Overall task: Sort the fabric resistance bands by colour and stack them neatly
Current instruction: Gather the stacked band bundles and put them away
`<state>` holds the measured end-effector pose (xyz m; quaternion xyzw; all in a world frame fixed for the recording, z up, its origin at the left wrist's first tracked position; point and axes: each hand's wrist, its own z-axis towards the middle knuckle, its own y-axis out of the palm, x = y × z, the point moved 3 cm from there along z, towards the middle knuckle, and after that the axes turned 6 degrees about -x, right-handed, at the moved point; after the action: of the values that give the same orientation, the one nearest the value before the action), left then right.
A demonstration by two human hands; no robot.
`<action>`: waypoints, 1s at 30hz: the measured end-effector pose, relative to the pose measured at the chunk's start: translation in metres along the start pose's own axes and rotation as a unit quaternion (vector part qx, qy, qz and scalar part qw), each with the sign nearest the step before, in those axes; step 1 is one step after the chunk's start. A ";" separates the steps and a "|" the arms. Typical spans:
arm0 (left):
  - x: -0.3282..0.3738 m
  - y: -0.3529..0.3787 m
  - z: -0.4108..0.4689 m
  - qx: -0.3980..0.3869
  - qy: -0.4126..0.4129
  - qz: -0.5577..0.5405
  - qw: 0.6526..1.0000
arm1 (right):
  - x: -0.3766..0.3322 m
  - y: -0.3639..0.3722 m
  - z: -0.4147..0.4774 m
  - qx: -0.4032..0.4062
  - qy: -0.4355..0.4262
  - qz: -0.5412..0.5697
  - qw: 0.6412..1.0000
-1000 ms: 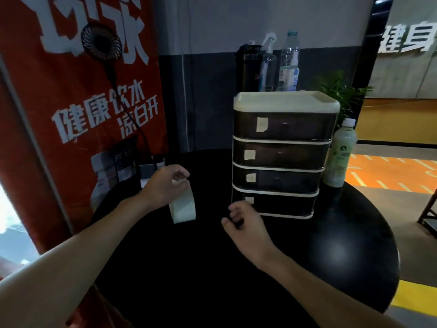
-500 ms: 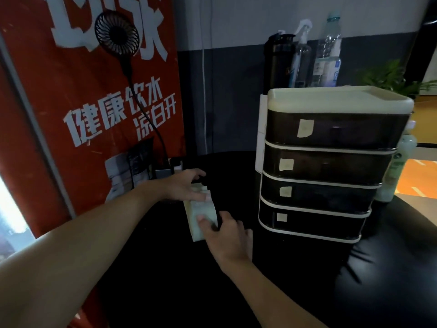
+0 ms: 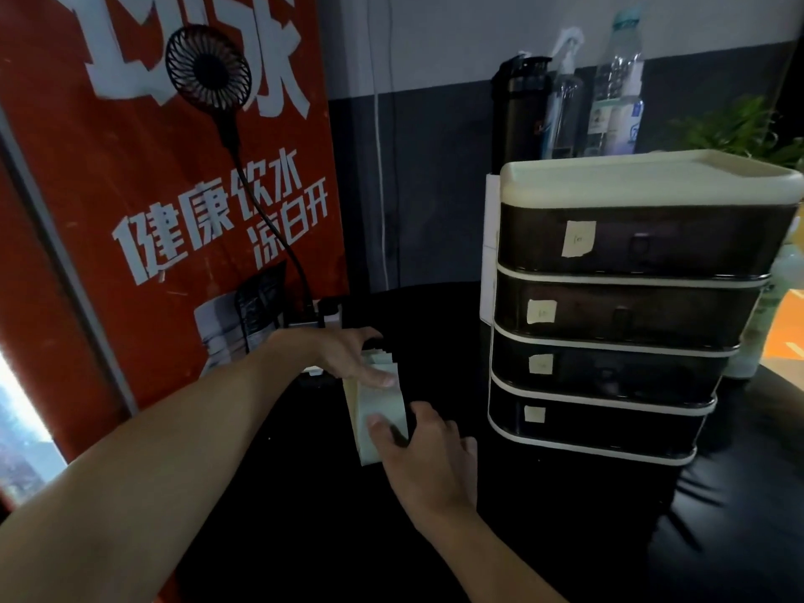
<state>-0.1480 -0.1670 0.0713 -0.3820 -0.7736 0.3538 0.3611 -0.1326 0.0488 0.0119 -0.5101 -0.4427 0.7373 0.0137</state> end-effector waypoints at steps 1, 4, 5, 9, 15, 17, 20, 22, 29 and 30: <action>0.000 0.000 0.000 0.005 0.004 -0.009 1.000 | 0.000 0.000 0.000 -0.001 0.000 0.000 1.000; 0.002 0.001 0.000 0.023 0.025 -0.033 0.999 | -0.001 0.000 -0.001 0.006 0.004 0.000 1.000; 0.003 0.001 -0.001 0.026 0.032 -0.042 0.998 | -0.001 0.000 -0.001 0.008 0.003 -0.002 1.000; 0.008 0.005 -0.008 0.037 0.051 -0.086 0.994 | 0.000 0.002 0.000 0.008 0.004 -0.010 1.000; 0.006 0.012 -0.013 0.075 0.101 -0.148 0.981 | -0.002 -0.003 -0.003 0.011 0.008 -0.021 1.000; 0.003 0.012 -0.015 0.084 0.110 -0.155 0.978 | -0.002 -0.002 -0.002 0.007 0.007 -0.020 1.000; 0.001 0.011 -0.019 0.097 0.120 -0.184 0.971 | -0.002 -0.002 -0.002 0.006 0.005 -0.021 1.000; 0.001 0.012 -0.024 0.103 0.132 -0.206 0.964 | -0.002 -0.001 -0.001 0.013 0.004 -0.022 1.000; 0.014 0.011 -0.062 0.211 0.195 -0.245 0.926 | -0.003 -0.003 -0.001 -0.023 0.010 0.017 1.000; 0.017 0.012 -0.071 0.223 0.211 -0.254 0.917 | -0.002 -0.002 -0.001 -0.037 0.019 0.035 0.999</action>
<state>-0.0924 -0.1283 0.1011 -0.1476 -0.6513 0.3249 0.6697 -0.1325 0.0498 0.0146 -0.5398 -0.4507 0.7106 -0.0224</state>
